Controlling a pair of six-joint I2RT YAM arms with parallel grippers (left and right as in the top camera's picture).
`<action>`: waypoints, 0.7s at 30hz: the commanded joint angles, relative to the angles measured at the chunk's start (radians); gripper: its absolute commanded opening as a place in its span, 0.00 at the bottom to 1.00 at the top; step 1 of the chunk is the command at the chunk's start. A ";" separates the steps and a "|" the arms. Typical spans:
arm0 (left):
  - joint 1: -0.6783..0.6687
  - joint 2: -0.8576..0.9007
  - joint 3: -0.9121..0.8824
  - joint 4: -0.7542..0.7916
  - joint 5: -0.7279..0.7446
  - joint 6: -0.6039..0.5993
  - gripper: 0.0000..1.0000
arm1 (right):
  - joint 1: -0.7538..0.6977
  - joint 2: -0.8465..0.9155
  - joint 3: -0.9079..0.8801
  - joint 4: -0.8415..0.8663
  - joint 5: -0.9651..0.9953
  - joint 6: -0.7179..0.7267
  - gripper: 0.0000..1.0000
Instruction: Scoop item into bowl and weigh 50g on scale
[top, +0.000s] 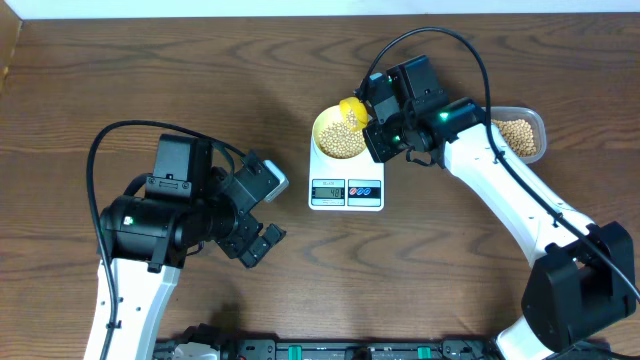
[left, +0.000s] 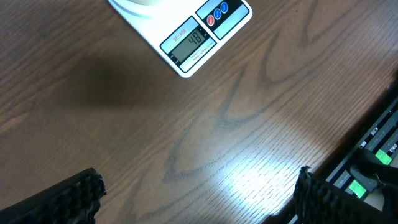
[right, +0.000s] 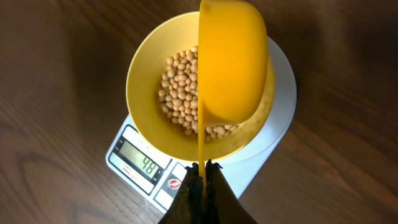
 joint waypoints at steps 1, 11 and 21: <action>0.004 -0.005 0.013 -0.004 0.016 0.010 1.00 | 0.007 -0.001 0.028 -0.007 -0.014 -0.019 0.01; 0.004 -0.005 0.013 -0.004 0.016 0.010 1.00 | 0.007 -0.001 0.028 -0.007 -0.017 -0.019 0.01; 0.004 -0.005 0.013 -0.004 0.016 0.010 1.00 | 0.006 -0.001 0.028 -0.005 -0.016 -0.042 0.01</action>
